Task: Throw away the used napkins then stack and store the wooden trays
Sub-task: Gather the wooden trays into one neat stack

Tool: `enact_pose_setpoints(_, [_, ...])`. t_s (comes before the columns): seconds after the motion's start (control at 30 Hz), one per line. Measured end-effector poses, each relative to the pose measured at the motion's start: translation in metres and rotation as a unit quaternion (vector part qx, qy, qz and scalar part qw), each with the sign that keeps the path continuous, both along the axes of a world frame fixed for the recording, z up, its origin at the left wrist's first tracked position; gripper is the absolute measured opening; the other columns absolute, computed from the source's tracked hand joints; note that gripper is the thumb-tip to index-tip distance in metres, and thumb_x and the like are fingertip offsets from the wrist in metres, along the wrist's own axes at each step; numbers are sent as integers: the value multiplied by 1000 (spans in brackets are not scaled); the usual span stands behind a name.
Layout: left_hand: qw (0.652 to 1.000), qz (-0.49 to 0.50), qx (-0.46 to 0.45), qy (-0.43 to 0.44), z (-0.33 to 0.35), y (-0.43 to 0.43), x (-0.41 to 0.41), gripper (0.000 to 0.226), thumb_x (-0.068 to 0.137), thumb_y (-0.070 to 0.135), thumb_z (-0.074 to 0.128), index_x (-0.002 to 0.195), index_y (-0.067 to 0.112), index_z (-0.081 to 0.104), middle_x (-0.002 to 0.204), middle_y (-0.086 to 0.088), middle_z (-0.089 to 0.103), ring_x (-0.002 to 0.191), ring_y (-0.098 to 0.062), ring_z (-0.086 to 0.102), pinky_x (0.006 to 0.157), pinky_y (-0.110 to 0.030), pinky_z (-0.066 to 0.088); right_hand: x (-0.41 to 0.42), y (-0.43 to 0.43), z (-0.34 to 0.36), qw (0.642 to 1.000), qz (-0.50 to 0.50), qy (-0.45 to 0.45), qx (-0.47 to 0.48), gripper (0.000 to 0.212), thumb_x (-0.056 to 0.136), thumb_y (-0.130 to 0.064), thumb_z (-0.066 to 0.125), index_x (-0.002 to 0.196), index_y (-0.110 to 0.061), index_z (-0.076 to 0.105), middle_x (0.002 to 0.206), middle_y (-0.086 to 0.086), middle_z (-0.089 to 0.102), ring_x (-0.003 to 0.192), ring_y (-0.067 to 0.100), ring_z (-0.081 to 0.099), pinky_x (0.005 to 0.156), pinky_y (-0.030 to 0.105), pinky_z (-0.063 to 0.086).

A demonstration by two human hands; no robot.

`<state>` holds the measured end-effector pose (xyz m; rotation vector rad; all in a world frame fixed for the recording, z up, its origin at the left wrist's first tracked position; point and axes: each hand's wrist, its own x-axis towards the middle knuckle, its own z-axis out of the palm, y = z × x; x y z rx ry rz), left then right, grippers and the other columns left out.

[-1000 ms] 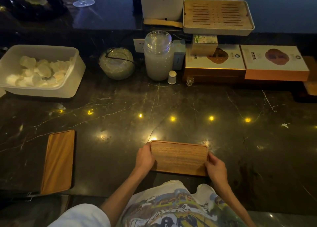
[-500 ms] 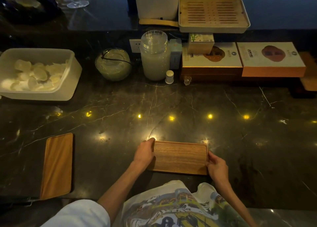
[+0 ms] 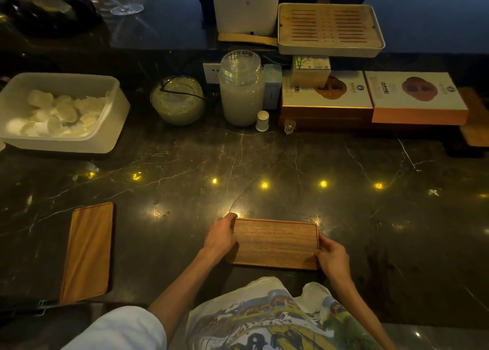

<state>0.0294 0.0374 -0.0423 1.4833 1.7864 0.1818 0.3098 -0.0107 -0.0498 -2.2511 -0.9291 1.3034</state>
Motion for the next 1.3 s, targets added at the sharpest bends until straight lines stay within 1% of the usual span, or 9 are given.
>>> enact_pose_setpoints(0.1, [998, 16, -35, -51, 6, -4, -18, 51, 95, 15, 53, 144, 24, 41, 129, -6, 60, 115, -19, 57, 99, -35, 49, -5, 9, 17, 993, 73, -92, -21, 49, 93, -22, 57, 141, -21, 45, 123, 9, 64, 111, 27, 61, 94, 45, 51])
enact_pose_setpoints(0.2, [985, 144, -14, -97, 16, -16, -54, 55, 94, 19, 54, 147, 24, 37, 136, -10, 58, 124, -24, 55, 105, -35, 42, -25, 30, 39, 953, 195, -219, 74, 53, 92, -25, 57, 141, -11, 44, 133, 16, 56, 119, 33, 55, 98, 41, 45])
enact_pose_setpoints(0.33, [954, 283, 52, 84, 26, -40, -126, 50, 94, 33, 54, 142, 21, 46, 139, -10, 54, 134, -30, 42, 112, -53, 28, -117, 81, 72, 883, 405, -180, 155, 57, 91, -32, 61, 142, -11, 44, 138, 11, 54, 127, 28, 50, 104, 36, 39])
enact_pose_setpoints(0.6, [778, 614, -17, 131, 30, -125, -255, 61, 89, 30, 58, 143, 10, 38, 147, -22, 39, 140, -39, 27, 114, -57, 17, -397, 126, 81, 713, 665, -131, 179, 51, 93, -37, 56, 142, -24, 45, 133, 4, 60, 121, 23, 56, 99, 40, 48])
enact_pose_setpoints(0.77, [732, 678, -36, 64, 9, -157, -284, 72, 86, 21, 60, 149, 11, 25, 143, -23, 39, 131, -42, 37, 103, -52, 35, -513, 129, 55, 667, 725, -139, 99, 38, 92, -19, 53, 130, -25, 56, 127, 10, 63, 116, 30, 59, 96, 43, 49])
enact_pose_setpoints(0.97, [677, 732, -29, -63, -18, -167, -300, 41, 94, 19, 53, 130, 4, 42, 131, -20, 50, 118, -38, 51, 96, -45, 44, -572, 127, 27, 699, 703, -131, 33, 63, 90, -19, 56, 147, -11, 31, 149, 12, 38, 136, 29, 38, 113, 38, 31])
enact_pose_setpoints(1.07, [664, 742, -13, -95, -21, -169, -303, 16, 91, 18, 55, 101, 10, 45, 109, -14, 52, 99, -32, 56, 78, -40, 47, -570, 123, 23, 692, 701, -161, 55, 49, 87, -11, 55, 135, -8, 47, 139, 14, 48, 126, 30, 49, 105, 37, 39])
enact_pose_setpoints(1.17, [672, 734, -5, -103, -20, -172, -308, 12, 92, 14, 50, 100, 8, 45, 109, -16, 53, 98, -32, 55, 79, -39, 46, -551, 119, 29, 753, 642, -138, 40, 32, 86, -12, 54, 117, -7, 61, 117, 14, 64, 107, 29, 61, 92, 38, 51])
enact_pose_setpoints(1.3, [696, 712, 22, -87, -14, -178, -300, 31, 96, 12, 46, 125, 5, 51, 121, -19, 59, 113, -36, 56, 94, -41, 44, -481, 114, 52, 855, 517, -23, -11, 19, 92, -17, 58, 109, -11, 62, 108, 9, 64, 96, 19, 59, 88, 39, 53])
